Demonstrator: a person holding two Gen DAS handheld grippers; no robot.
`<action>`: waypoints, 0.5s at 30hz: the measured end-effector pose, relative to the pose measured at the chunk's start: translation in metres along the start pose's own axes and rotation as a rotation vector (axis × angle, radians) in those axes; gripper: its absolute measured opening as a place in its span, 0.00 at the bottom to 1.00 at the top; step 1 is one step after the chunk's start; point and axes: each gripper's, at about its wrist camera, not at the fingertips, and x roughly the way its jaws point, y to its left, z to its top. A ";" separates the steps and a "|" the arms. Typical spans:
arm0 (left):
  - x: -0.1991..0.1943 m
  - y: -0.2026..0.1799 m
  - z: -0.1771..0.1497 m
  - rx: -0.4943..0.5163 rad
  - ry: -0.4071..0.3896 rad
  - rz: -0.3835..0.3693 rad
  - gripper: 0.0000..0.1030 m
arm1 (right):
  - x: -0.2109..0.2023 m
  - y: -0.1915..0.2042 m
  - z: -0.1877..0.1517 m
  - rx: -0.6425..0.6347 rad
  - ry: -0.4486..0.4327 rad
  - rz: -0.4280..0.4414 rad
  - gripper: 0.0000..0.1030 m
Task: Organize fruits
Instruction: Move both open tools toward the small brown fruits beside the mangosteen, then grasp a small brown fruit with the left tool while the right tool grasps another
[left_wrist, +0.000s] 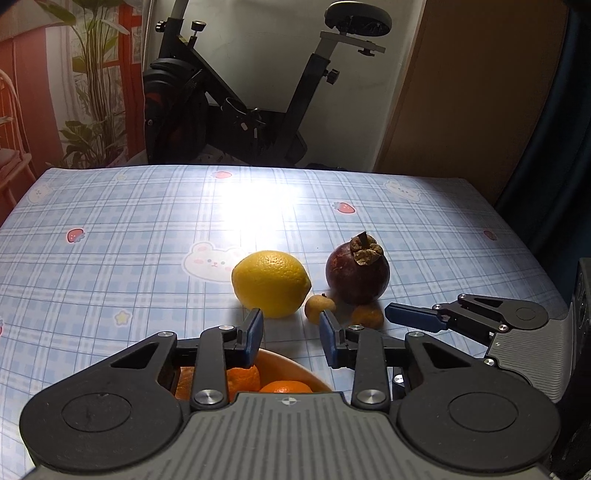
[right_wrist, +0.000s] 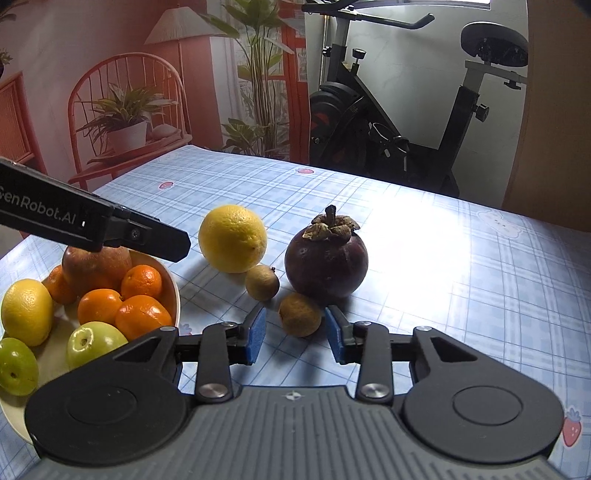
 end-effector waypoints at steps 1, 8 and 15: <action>0.002 -0.001 0.000 0.001 0.007 -0.002 0.31 | 0.002 -0.001 0.000 0.003 0.000 0.004 0.37; 0.014 -0.014 0.001 0.032 0.037 0.004 0.31 | 0.006 -0.007 -0.003 0.019 -0.019 0.029 0.29; 0.025 -0.023 0.003 0.031 0.066 0.017 0.30 | -0.014 -0.015 -0.012 0.043 -0.072 0.024 0.29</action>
